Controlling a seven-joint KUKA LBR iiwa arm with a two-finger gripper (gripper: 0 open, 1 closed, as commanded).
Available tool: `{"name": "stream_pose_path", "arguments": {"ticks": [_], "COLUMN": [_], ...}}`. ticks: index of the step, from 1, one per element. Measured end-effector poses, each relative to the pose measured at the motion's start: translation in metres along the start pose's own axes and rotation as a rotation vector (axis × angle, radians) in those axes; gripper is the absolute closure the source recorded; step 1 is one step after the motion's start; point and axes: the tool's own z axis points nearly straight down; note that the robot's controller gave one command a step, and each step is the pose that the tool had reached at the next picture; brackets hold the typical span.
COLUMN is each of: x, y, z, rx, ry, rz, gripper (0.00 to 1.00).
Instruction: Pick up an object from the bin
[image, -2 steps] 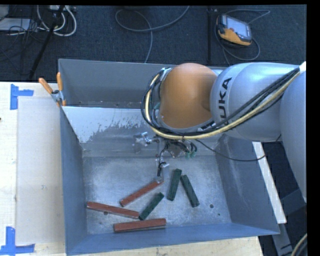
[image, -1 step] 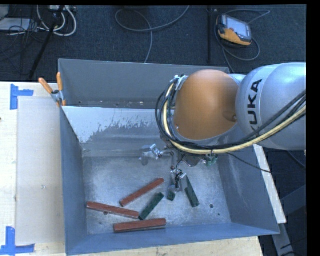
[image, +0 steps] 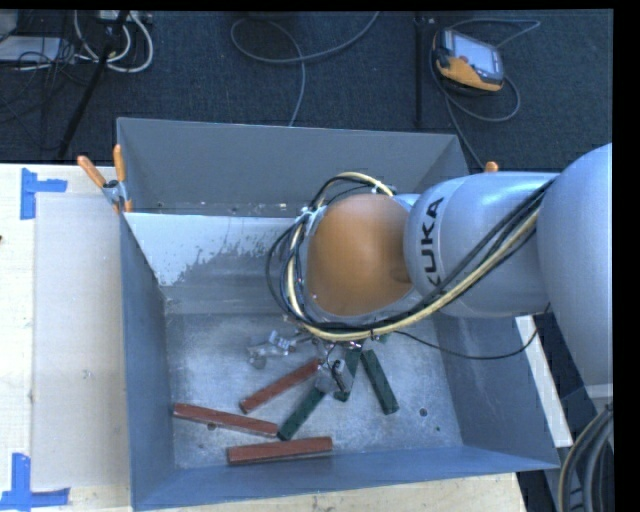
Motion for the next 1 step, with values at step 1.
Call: {"name": "stream_pose_path", "arguments": {"ticks": [1], "x": [0.0001], "y": [-0.0029], "z": [-0.0056], "rx": [0.004], "ry": [0.0], "rz": [0.006], "gripper": [1.0]}}
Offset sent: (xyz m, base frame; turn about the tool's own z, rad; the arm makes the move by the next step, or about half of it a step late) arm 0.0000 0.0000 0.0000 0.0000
